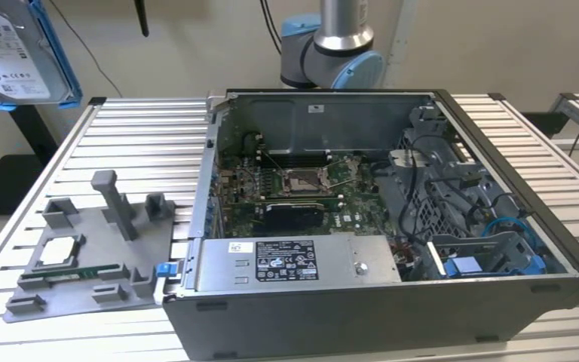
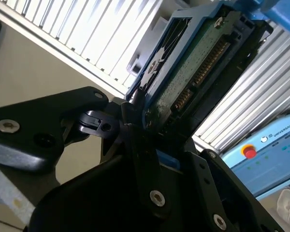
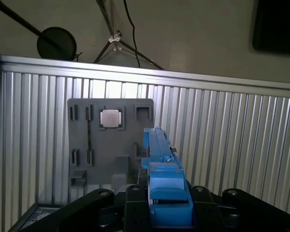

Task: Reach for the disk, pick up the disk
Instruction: 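Pick up the disk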

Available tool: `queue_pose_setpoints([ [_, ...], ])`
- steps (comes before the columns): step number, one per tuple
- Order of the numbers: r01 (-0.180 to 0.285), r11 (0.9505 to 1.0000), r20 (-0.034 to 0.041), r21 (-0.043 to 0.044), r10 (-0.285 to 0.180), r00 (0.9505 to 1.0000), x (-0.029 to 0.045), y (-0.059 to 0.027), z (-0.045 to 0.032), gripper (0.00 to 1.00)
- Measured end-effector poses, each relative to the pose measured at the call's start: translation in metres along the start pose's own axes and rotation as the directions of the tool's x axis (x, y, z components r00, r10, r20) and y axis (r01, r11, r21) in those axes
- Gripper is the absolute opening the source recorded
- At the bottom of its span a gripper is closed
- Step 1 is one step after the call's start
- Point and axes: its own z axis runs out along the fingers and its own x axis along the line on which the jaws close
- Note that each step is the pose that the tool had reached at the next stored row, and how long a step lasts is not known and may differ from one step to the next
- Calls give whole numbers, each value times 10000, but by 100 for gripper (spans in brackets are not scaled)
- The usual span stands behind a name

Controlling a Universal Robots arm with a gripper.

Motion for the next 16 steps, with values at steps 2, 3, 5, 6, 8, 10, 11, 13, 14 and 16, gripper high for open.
queue_pose_setpoints([
  [2,1,10000,-1,0,-1,10000,1,-2,0,0],
  [3,1,10000,-1,-1,-1,10000,0,-2,0,0],
  [5,1,10000,0,-1,-1,10000,0,-3,0,0],
  [6,1,10000,-1,-1,-1,10000,0,-3,0,0],
  [8,1,10000,-1,-1,-1,10000,1,-5,0,0],
  [10,2,10000,-1,-1,-2,10000,1,-15,0,0],
  [11,2,10000,-1,-1,-2,10000,2,-21,0,0],
  [13,1,10000,0,-1,-1,10000,3,-42,1,0],
  [14,2,10000,-1,0,-2,10000,4,-57,1,0],
  [16,1,10000,0,-1,-1,10000,6,-88,2,0],
])
